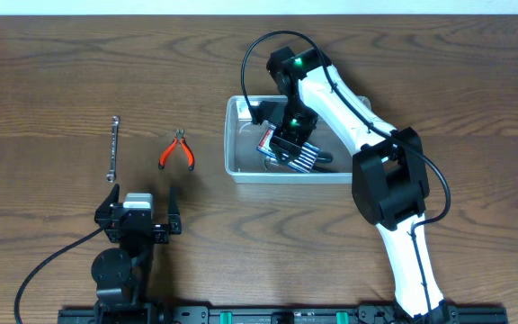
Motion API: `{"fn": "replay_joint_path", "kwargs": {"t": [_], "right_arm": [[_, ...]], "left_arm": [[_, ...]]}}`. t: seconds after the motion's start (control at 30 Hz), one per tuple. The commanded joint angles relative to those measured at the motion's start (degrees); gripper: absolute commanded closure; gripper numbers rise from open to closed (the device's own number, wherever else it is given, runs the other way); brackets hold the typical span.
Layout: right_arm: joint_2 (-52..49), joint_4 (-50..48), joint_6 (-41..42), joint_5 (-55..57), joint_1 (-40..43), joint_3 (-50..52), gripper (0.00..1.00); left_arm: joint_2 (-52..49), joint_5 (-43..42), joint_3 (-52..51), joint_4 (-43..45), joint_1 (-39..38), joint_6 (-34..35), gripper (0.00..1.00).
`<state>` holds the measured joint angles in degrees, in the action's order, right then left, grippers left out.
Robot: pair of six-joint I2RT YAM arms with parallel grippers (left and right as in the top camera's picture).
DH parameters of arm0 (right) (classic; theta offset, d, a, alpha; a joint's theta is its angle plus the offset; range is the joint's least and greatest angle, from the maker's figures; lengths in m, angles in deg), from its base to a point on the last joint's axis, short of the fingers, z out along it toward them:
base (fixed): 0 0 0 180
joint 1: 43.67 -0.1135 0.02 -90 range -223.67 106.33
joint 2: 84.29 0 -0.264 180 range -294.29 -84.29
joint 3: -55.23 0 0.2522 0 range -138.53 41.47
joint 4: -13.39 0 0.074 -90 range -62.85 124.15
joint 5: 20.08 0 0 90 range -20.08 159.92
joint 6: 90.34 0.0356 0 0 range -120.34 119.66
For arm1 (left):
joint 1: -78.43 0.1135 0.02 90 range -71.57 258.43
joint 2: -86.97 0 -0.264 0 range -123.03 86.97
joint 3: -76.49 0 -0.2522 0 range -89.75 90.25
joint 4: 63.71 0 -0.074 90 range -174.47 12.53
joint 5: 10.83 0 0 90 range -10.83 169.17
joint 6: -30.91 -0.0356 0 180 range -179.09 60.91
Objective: Pack container
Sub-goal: 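Lower the case into the container and open the right gripper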
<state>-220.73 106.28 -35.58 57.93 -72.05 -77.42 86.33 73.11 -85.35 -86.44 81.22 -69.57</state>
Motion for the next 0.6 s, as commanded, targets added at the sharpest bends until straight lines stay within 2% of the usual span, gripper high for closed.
{"fn": "replay_joint_path", "kwargs": {"t": [0.0, 0.57], "right_arm": [[1.9, -0.6, -0.8, 0.0, -0.3, 0.2, 0.72], [1.3, -3.6, -0.4, -0.1, 1.3, 4.4, 0.67]], "left_arm": [[0.0, -0.8, -1.6, -0.5, -0.1, 0.5, 0.02], [0.0, -0.8, -1.6, -0.5, -0.1, 0.5, 0.02]]}}
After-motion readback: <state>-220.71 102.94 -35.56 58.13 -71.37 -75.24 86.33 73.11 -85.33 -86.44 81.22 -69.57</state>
